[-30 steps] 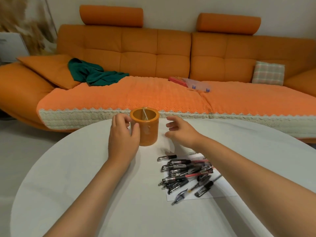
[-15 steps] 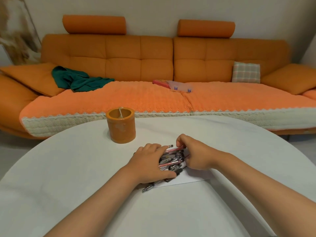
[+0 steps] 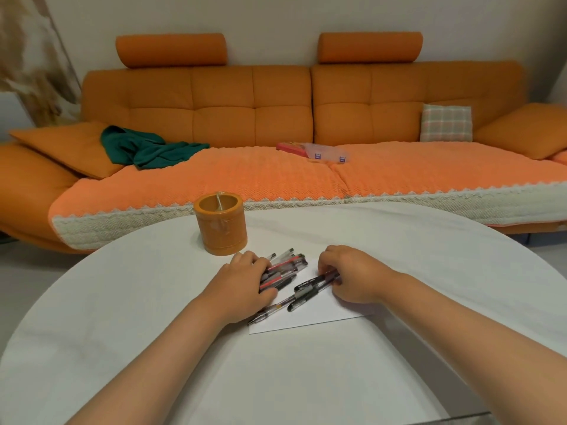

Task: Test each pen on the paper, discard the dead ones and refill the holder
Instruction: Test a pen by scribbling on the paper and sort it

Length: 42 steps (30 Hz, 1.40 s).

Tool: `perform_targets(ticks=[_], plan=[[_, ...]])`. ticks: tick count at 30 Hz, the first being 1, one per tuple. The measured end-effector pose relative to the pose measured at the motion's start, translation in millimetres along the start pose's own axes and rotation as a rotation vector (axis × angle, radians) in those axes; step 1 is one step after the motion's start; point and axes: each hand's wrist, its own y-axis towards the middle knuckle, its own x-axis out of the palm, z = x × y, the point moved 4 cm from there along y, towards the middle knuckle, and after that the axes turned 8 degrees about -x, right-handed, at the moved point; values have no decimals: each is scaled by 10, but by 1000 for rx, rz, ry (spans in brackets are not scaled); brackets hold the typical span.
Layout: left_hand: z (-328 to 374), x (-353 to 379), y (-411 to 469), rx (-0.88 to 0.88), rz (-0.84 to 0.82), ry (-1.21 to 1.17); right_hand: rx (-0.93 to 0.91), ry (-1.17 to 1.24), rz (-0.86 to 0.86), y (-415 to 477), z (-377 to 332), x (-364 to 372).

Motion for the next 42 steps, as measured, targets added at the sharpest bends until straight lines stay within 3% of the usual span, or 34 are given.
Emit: perform_targets(ticks=[4, 10, 19, 24, 29, 38, 42], plan=[[-222, -68, -55, -182, -14, 44, 21, -98, -68, 39, -70, -10], [-230, -18, -115, -174, 27, 64, -95, -26, -140, 194, -509, 112], [-567, -125, -275, -346, -18, 211, -159, -339, -212, 227, -626, 225], [-764, -133, -369, -379, 24, 191, -163, -439, -206, 286, -708, 225], [-991, -147, -426, -398, 32, 164, -334, -447, -131, 617, -1156, 232], [-1438, -354, -517, -404, -266, -216, -497, -527, -31, 1005, -1432, 434], [-1421, -406, -538, -401, -246, -334, -557, -508, 32, 1024, -1492, 509]])
